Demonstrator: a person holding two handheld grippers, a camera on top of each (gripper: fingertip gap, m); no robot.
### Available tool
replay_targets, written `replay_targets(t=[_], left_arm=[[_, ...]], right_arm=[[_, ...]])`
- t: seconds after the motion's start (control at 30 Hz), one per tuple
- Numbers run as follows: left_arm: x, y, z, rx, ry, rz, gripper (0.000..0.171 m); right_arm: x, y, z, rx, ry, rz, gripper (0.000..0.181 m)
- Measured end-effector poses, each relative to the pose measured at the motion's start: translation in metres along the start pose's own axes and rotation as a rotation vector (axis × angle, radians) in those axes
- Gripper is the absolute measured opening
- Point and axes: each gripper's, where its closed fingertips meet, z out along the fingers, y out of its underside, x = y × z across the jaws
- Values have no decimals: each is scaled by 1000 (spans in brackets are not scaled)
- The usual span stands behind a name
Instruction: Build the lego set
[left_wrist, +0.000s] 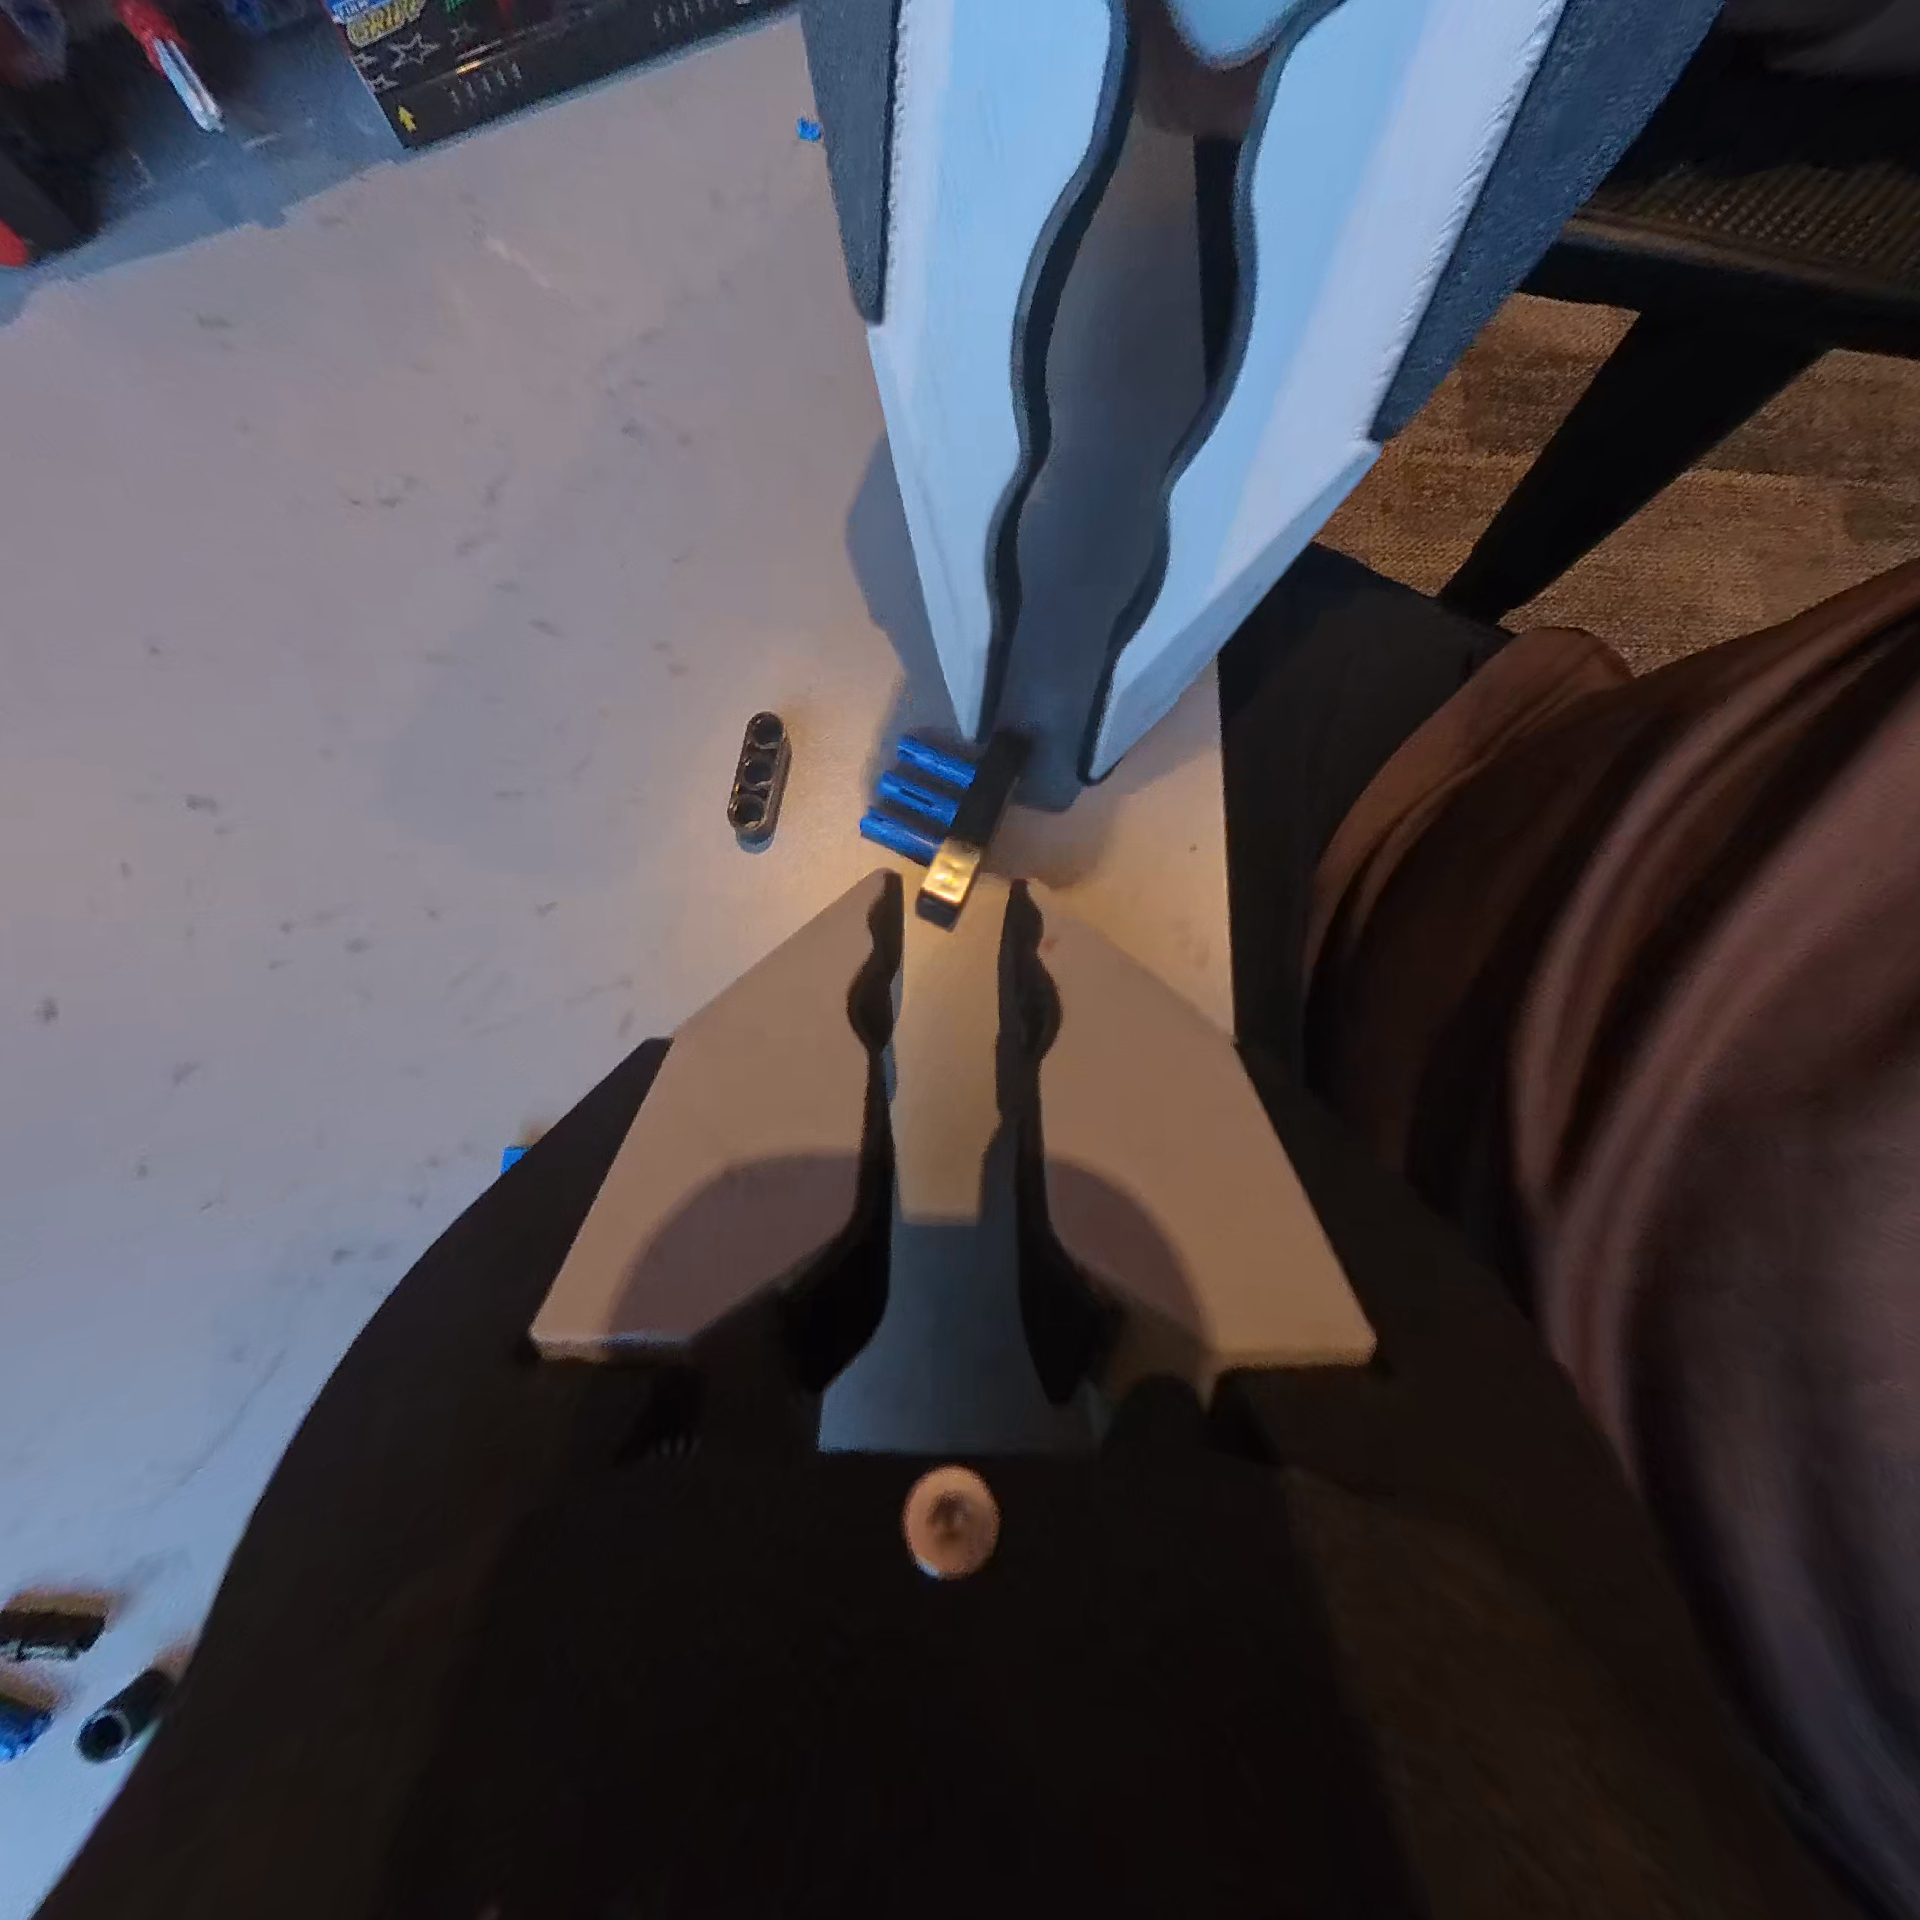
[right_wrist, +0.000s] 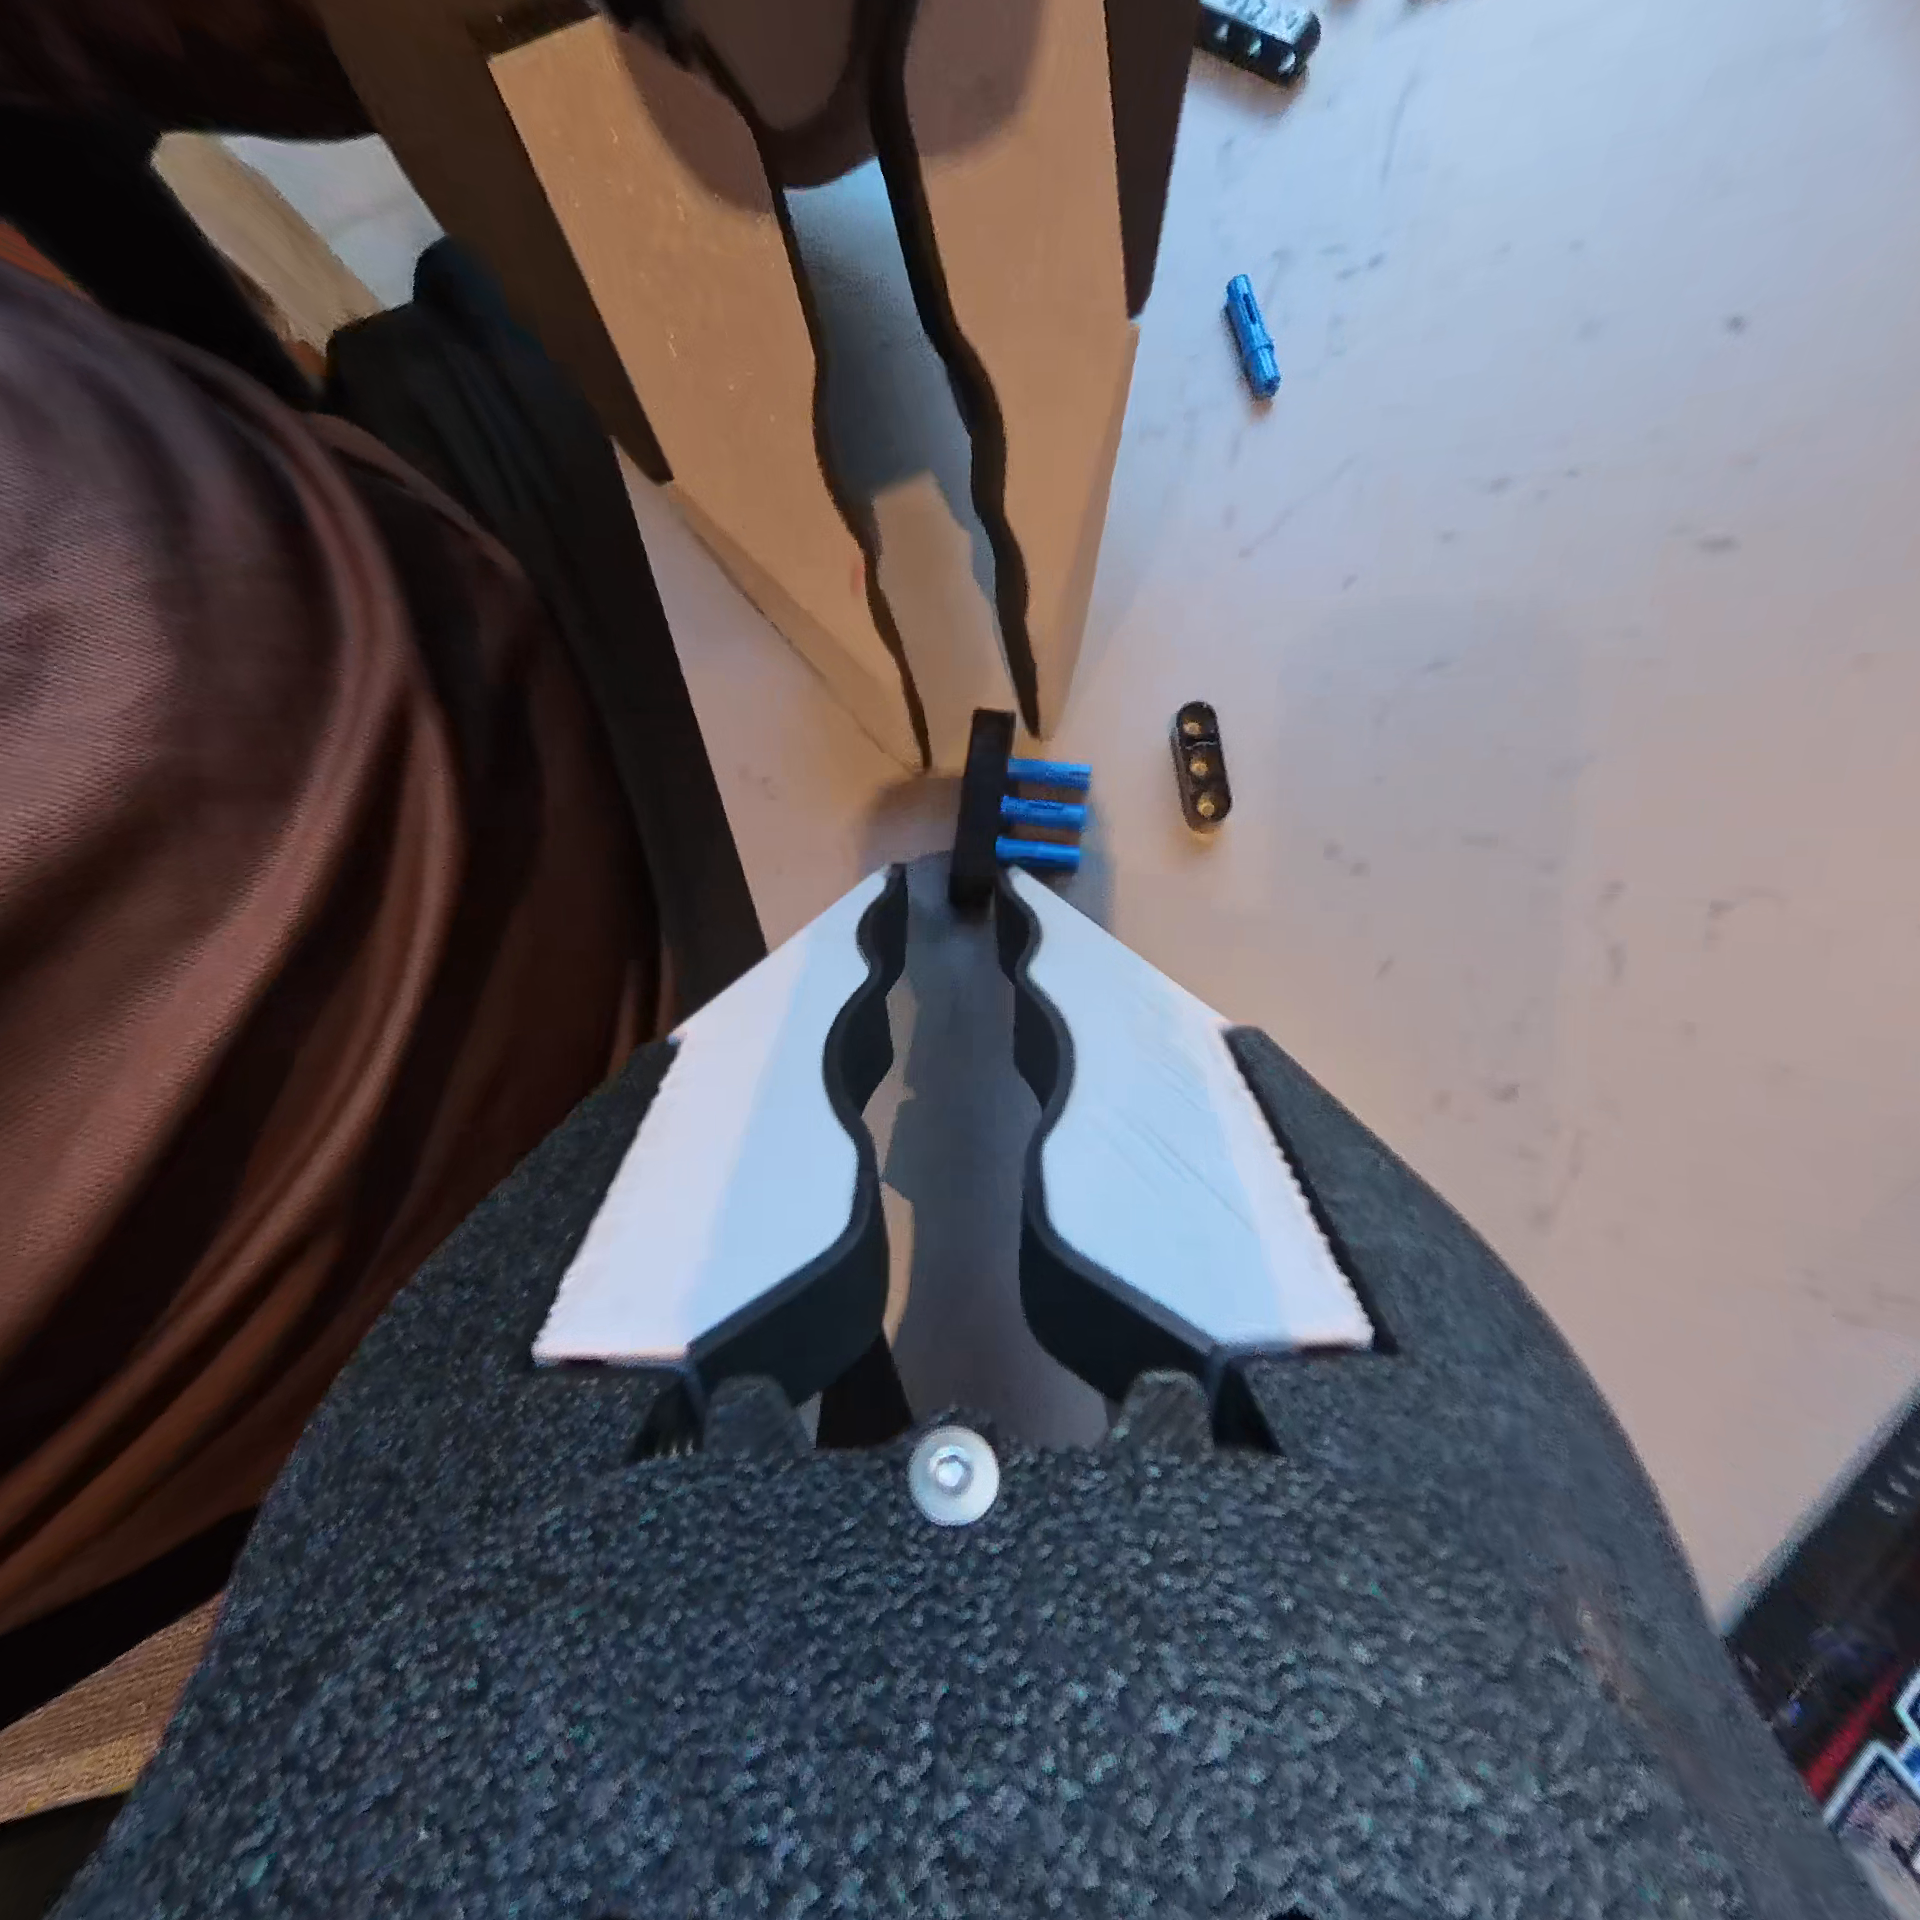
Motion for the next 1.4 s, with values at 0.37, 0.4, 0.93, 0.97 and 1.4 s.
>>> replay_targets(t=[0.37,0.4,0.93,0.97,1.4], left_arm=[[-1,-19,-23,152,-238,328,22],[0,-22,-24,152,-266,376,22],[-9,-37,-18,100,-112,228,7],[-10,-39,-19,107,-88,201,7],[-33,-39,-22,86,-31,89,5]], right_arm=[[5,-13,-17,151,-165,210,7],[4,-17,-21,177,-201,239,7],[17,-32,-36,137,139,-177,32],[17,-32,-32,118,152,-204,29],[37,-39,-30,152,-49,-17,7]])
